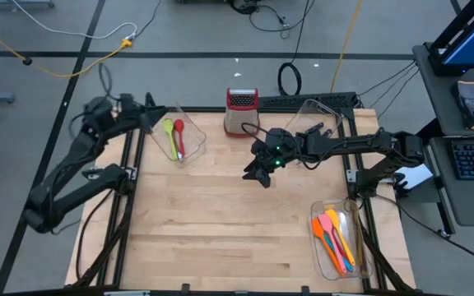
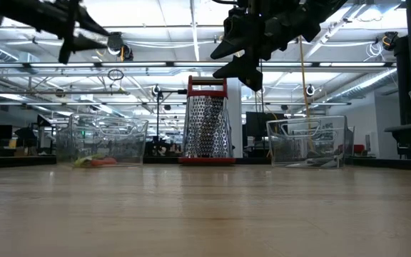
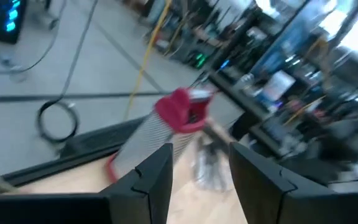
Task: Pick & Place Kitchen Items
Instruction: Return to Home Position
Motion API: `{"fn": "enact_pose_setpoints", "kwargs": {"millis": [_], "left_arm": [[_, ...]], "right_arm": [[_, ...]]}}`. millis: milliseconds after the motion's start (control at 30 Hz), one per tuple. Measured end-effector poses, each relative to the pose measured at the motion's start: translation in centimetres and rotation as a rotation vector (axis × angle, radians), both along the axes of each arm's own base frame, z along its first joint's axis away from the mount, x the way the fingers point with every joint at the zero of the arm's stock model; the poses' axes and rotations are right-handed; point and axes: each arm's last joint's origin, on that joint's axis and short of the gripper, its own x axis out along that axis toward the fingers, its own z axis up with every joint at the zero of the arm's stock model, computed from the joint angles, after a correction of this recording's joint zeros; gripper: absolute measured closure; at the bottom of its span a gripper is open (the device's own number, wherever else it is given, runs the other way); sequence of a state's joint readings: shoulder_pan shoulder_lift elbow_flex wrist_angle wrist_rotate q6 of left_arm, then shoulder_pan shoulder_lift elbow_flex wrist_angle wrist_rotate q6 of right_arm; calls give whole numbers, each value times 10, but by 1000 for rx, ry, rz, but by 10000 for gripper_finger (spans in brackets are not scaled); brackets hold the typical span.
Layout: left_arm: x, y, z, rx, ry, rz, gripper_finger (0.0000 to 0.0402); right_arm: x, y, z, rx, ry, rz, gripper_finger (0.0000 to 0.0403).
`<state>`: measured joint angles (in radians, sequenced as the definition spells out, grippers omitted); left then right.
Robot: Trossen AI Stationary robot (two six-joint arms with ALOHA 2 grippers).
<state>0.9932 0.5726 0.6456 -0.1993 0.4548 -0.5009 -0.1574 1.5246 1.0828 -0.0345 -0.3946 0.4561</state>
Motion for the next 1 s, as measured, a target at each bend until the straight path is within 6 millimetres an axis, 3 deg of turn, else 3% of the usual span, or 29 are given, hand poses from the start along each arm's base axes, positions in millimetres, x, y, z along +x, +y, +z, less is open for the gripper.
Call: {"fn": "enact_pose_setpoints", "kwargs": {"millis": [300, 600, 733, 1000], "left_arm": [[-22, -35, 18, 0, -200, -20, 245], [-27, -44, 31, 3, -347, -65, 245], [-25, -51, 36, 183, -281, -270, 245], [-24, -65, 20, 192, -161, -373, 245]], "right_arm": [[0, 0, 0, 1, -5, -1, 231], [0, 0, 1, 1, -8, 0, 231], [0, 0, 1, -3, -9, 2, 229], [0, 0, 1, -5, -9, 3, 231]]}}
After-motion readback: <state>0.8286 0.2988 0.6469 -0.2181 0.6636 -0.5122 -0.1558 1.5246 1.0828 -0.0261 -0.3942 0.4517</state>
